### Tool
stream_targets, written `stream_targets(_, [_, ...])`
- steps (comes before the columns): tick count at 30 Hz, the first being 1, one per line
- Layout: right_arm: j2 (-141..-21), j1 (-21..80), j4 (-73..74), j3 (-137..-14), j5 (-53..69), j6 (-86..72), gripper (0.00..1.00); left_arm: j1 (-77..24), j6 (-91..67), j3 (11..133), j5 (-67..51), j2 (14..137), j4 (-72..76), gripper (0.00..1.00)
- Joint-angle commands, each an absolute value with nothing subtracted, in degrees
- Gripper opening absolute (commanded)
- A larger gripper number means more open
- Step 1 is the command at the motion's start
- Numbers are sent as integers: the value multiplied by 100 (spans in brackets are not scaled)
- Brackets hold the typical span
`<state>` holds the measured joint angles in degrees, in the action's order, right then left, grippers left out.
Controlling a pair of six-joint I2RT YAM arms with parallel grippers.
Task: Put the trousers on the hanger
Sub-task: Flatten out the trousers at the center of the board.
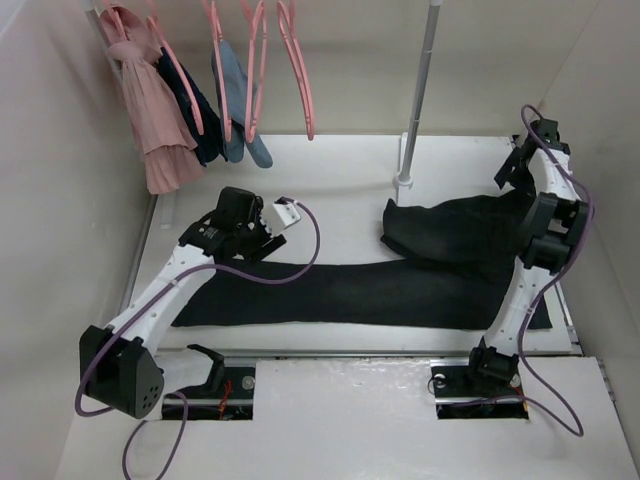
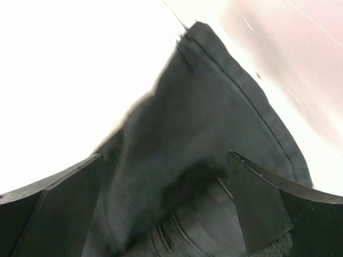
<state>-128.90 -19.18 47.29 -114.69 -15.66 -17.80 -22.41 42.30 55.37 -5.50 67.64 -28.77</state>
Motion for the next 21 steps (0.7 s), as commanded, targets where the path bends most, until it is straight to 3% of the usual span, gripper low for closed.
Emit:
stream_targets(1, [-13332, -1890, 5115, -11821, -1696, -1846, 100, -2268, 4148, 5845, -466, 6776, -2979, 61])
stream_targets(4, [-13509, -1890, 5115, -11821, -1486, -1793, 94, -2268, 4096, 5845, -413, 6776, -2979, 61])
stream_targets(5, [-13587, -1890, 5115, -11760, -1424, -1793, 73, -2268, 4096, 5845, -413, 6776, -2979, 61])
stream_targets(6, [-13588, -1890, 5115, -11760, -1424, -1793, 60, -2268, 4096, 5845, -413, 6724, -3032, 61])
stream_targets(7, [-13588, -1890, 5115, -11708, -1363, -1793, 30, -2268, 4096, 5845, -413, 6724, -3032, 61])
stream_targets(8, [-13588, -1890, 5063, -11707, -1362, -1793, 30, -2268, 4043, 5845, -413, 6724, -3032, 61])
stream_targets(9, [-13518, -1890, 5063, -11637, -1362, -1793, 0, -2268, 4043, 5845, -413, 6724, -3032, 61])
stream_targets(16, [-12052, -1241, 4580, -10954, -1888, -1433, 0, -2268, 3710, 6108, -632, 6662, -2971, 61])
stream_targets(21, [-9751, 129, 3220, -9373, -2364, -977, 0, -2268, 3095, 6319, -1001, 6557, -2752, 61])
